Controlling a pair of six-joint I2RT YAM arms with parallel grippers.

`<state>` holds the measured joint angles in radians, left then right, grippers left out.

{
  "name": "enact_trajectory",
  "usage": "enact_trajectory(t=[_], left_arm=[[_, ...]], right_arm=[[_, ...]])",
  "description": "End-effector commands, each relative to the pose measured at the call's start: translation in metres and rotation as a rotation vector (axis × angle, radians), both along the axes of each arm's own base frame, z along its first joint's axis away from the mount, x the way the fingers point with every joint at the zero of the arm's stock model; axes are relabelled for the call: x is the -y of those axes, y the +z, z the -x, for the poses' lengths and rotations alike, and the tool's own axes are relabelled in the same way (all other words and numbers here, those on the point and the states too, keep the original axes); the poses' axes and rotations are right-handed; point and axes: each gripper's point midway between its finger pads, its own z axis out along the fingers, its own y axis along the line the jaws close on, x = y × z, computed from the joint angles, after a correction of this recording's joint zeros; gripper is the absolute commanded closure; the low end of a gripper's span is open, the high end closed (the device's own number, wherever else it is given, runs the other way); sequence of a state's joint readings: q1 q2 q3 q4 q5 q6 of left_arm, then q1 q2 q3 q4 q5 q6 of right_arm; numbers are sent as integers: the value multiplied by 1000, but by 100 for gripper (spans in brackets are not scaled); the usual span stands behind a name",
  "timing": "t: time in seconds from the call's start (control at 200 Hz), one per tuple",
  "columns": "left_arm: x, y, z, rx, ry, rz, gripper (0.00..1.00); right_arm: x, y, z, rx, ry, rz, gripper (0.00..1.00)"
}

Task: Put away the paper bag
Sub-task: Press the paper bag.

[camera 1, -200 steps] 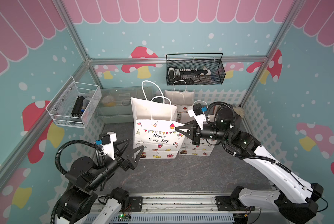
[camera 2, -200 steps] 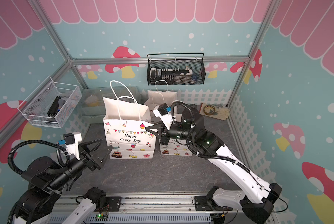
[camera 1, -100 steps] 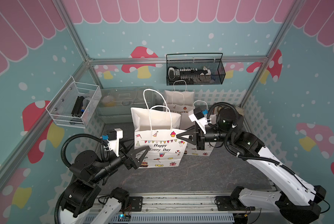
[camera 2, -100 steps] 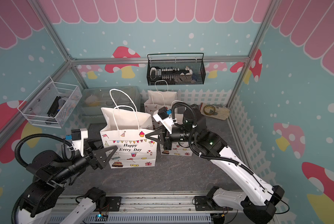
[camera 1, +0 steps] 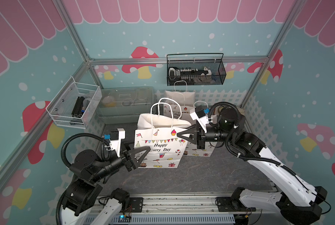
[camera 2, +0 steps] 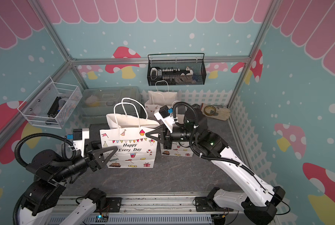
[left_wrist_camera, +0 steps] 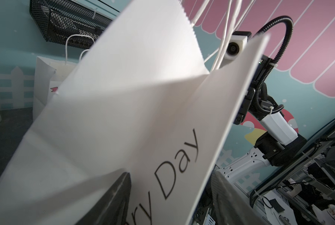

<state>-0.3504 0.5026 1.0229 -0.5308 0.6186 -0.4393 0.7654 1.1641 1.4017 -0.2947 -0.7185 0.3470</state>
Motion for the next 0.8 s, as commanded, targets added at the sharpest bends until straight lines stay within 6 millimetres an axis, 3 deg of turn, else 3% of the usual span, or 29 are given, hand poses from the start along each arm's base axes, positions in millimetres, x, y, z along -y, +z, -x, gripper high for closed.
enact_trajectory(t=[0.0,0.19,0.385,0.63,0.795], left_arm=[[5,-2,5,7,-45,-4,44],[3,-1,2,-1,-25,16,66],[9,10,-4,-31,-49,75,100],[16,4,-11,-70,-82,38,100],[22,19,-9,-28,-132,18,100]], right_arm=[[7,28,-1,59,-30,-63,98],[12,31,3,64,-44,-70,92],[22,43,12,79,-52,-97,73],[48,43,26,116,-116,-82,52],[75,32,30,125,-229,-60,39]])
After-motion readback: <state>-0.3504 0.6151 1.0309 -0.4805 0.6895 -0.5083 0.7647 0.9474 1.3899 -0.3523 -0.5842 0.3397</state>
